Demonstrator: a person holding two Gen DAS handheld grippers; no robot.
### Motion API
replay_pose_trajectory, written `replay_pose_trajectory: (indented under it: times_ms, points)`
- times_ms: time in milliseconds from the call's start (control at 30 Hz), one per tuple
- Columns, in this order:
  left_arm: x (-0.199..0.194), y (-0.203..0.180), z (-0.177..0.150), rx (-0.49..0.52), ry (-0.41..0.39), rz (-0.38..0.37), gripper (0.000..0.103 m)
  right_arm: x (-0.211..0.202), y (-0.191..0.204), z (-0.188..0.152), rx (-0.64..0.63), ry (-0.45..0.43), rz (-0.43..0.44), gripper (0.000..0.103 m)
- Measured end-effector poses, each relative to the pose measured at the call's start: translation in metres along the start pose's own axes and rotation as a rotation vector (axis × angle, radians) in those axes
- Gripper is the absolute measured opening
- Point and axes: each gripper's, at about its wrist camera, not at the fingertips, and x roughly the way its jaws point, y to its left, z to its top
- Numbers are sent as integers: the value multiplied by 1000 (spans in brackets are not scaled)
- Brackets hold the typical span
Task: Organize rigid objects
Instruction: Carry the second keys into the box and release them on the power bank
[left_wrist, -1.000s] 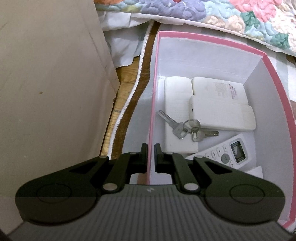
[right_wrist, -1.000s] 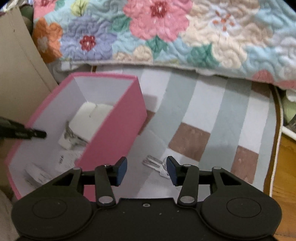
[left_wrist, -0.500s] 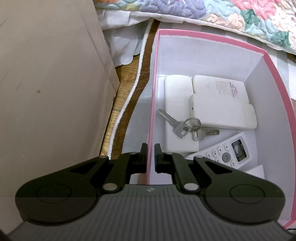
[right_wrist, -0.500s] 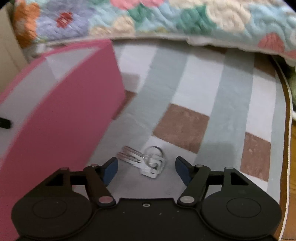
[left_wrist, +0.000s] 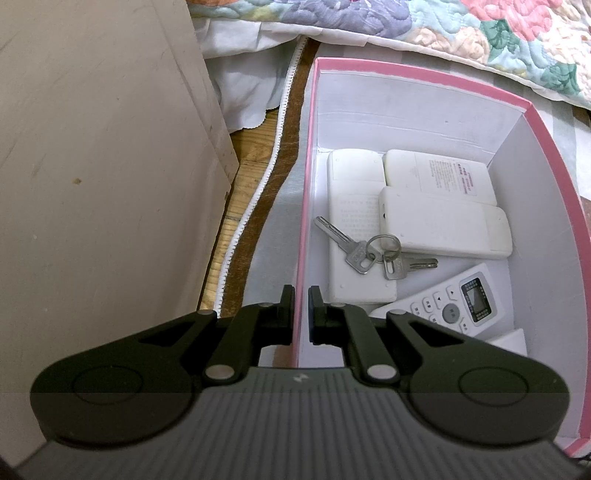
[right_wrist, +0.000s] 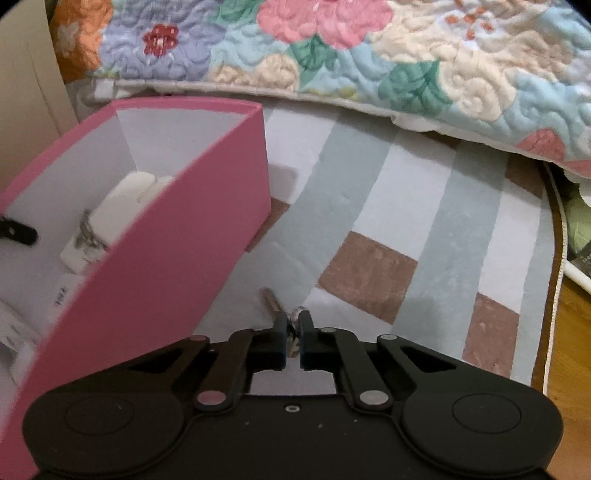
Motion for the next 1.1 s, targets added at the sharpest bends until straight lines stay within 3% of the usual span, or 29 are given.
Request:
replay_pose_trajectory:
  times_ms: [633,900,1100]
  points:
    - [-2,3,0,-12,6,-17,6,-81,32,31,-9,-101,3,5]
    - [-2,2,0,-11,6,-17,6,-118,62,51,-77,-189,78,5]
    - [-2,3,-1,-10,2,-27,6,-108,80,61,-127,-185,170,5]
